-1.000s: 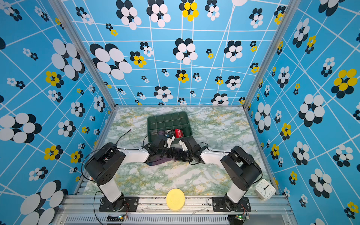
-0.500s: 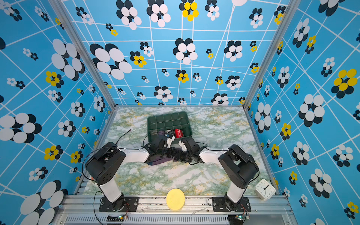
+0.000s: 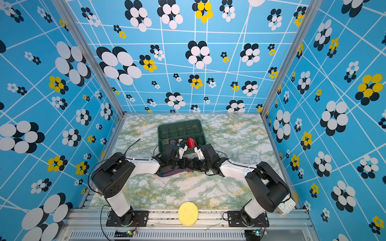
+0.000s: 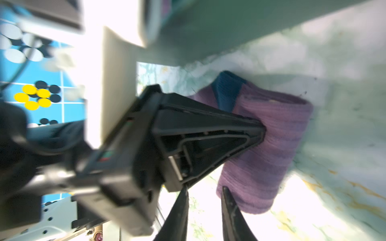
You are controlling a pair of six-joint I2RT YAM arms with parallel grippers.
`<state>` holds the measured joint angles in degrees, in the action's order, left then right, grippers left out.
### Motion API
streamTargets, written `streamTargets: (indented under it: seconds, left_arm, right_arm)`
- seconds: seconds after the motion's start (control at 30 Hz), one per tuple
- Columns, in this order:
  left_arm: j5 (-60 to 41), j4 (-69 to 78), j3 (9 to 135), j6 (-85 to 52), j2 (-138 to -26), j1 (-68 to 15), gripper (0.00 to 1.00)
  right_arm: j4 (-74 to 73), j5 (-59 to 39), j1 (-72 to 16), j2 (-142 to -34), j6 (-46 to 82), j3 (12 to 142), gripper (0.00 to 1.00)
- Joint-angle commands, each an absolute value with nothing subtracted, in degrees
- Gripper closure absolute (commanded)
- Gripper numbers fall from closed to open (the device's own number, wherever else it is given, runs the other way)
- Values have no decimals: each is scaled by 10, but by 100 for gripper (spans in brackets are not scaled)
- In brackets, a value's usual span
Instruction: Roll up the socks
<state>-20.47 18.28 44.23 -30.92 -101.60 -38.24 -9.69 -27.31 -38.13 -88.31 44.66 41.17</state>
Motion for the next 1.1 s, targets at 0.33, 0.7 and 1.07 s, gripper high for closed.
streamTargets:
  seconds: [0.33, 0.7, 1.07]
  left_arm:
    - [-201, 129, 401, -316, -1043, -378, 100]
    - [-200, 130, 387, -316, -1032, -371, 100]
    - [-216, 155, 375, -326, -1035, -362, 100]
  right_arm:
    - [-128, -250, -346, -903, 477, 357, 71]
    - [-227, -286, -341, -957, 521, 345, 71]
    - [-234, -280, -341, -985, 525, 347, 71]
